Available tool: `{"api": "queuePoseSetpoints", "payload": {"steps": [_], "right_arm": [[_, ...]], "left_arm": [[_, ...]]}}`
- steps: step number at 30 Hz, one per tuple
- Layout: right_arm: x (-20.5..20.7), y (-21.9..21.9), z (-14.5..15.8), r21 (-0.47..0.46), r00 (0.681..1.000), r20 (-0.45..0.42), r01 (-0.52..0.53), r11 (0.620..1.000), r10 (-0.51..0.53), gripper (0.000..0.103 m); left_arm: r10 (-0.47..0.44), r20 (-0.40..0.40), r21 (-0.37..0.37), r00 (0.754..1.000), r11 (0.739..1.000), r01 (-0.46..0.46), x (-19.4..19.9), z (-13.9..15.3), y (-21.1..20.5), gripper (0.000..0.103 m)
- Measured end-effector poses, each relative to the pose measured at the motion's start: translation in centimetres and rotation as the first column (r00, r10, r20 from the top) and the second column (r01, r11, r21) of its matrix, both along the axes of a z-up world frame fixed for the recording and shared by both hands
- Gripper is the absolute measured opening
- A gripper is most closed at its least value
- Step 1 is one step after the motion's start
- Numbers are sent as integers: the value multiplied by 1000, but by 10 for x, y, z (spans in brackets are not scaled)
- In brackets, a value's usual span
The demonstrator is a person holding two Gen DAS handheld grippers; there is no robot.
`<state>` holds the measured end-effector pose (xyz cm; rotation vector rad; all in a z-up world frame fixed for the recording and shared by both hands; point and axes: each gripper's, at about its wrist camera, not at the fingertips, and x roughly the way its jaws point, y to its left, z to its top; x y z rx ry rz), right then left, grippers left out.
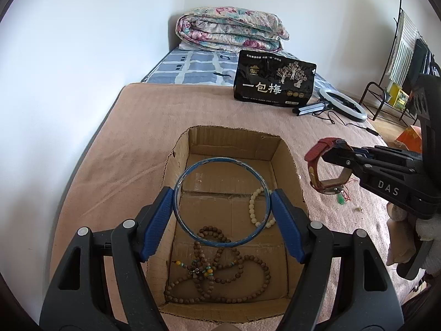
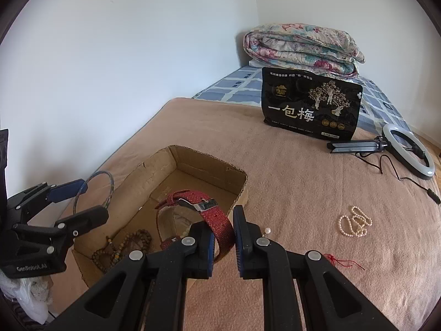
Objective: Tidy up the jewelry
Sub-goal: 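Carry the blue bangle with the left tool and the red watch with the right tool into the box, then open the left gripper dropping the bangle while the right gripper releases the watch into the box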
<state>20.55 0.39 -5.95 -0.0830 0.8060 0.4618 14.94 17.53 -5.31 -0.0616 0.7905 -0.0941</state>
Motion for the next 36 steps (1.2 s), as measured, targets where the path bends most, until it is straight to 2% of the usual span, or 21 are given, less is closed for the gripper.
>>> {"api": "queuePoseSetpoints", "payload": {"steps": [16,31,34,36], "right_arm": [[38,25,-24,3,999,-34,-32,999,32,10],[47,33,-35,6,997,-57,-46,999,46,11],[47,33,-36,6,997,-65,-49,999,50,15],[47,32,-36,9,997,-68,-44,999,44,30]], "left_arm": [[-36,-39,-1,999,999,36,7,-16,-4,74],[-54,-61,8,997,998,55,9,-25,-9,74],[-54,-72,6,996,998,55,10,-26,-8,74],[-49,-89,2,995,999,49,11,-27,-9,76]]}}
